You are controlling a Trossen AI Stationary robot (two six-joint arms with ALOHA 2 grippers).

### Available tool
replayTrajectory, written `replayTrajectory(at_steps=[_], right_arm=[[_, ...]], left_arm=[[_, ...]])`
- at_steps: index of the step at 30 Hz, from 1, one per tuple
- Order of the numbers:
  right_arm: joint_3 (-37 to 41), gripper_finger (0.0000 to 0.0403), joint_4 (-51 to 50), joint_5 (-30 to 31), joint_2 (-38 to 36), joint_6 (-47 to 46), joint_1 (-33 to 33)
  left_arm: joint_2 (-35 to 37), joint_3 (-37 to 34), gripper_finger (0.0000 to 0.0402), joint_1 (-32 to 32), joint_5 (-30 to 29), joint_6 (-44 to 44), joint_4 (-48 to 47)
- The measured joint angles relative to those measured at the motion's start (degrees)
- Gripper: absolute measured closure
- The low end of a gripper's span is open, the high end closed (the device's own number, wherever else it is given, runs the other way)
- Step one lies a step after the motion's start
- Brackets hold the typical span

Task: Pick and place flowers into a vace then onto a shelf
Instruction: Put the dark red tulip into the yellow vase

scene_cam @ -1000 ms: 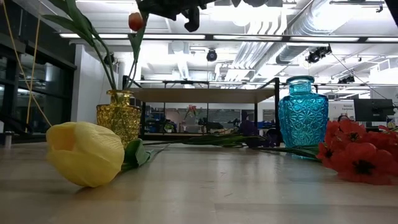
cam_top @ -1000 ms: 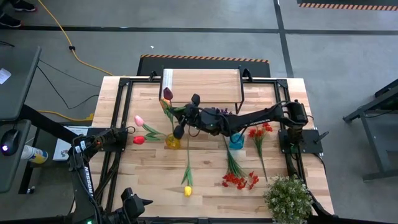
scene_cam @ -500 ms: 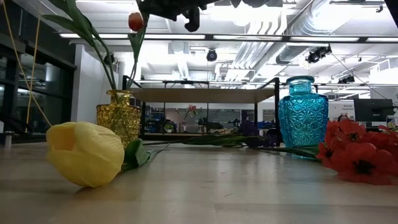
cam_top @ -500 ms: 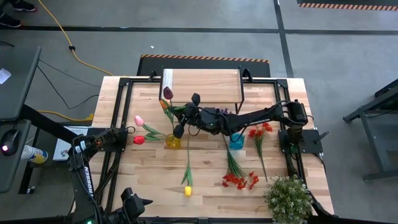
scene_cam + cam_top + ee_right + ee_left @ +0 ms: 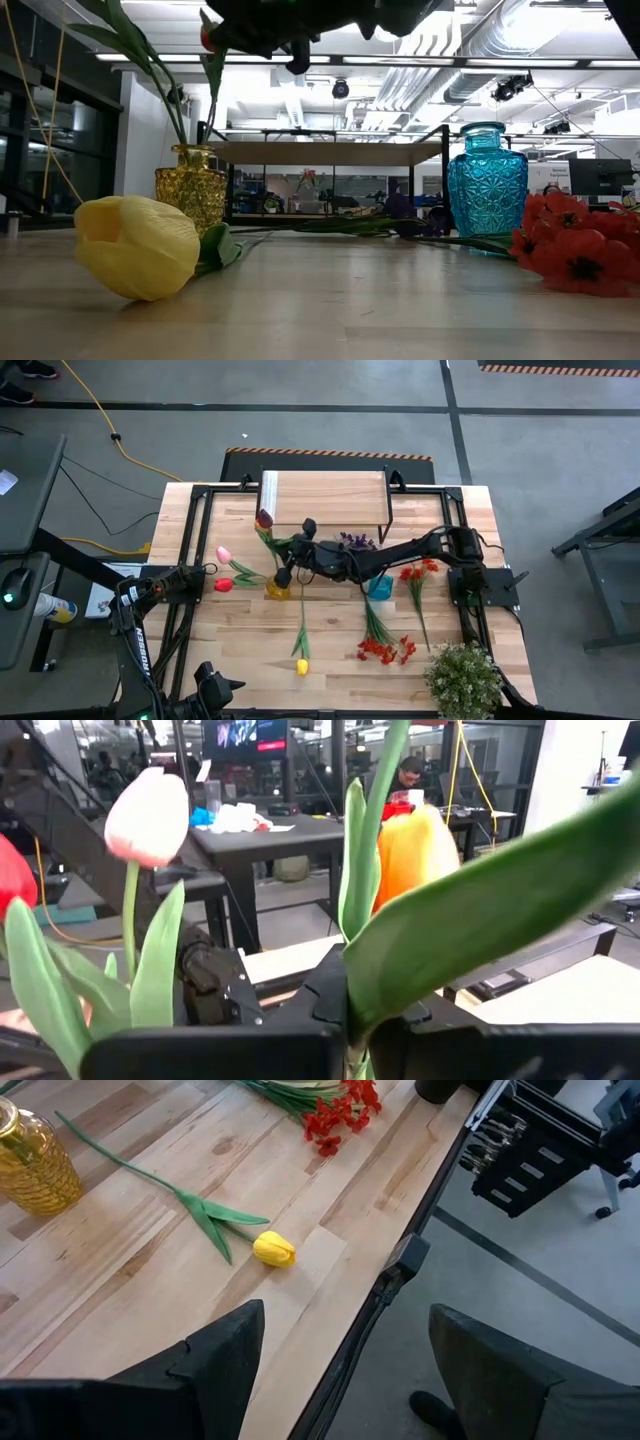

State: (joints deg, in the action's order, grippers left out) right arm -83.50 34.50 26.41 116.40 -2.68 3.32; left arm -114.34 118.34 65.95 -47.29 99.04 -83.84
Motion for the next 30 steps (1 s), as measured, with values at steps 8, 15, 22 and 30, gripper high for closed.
replayTrajectory(at_steps=[8,15,22,30], right_arm=[[0.0,0.0389,0.5,-0.2,0.3,-0.3,0.9],[0.0,0.0383,-0.2,-0.4,0.3,-3.1,1.2],[0.0,0.0381,-2.6,-3.1,0.3,-5.0,1.2],[0.0,0.0371,-2.6,-6.0,0.3,-4.9,2.0]], left_arm=[[0.0,0.0,0.0085,0.0,0.0,0.0,0.0],[0.0,0.0,0.0085,0.0,0.0,0.0,0.3],[0.0,0.0,0.0085,0.0,0.0,0.0,0.6],[0.0,0.0,0.0085,0.0,0.0,0.0,1.0]])
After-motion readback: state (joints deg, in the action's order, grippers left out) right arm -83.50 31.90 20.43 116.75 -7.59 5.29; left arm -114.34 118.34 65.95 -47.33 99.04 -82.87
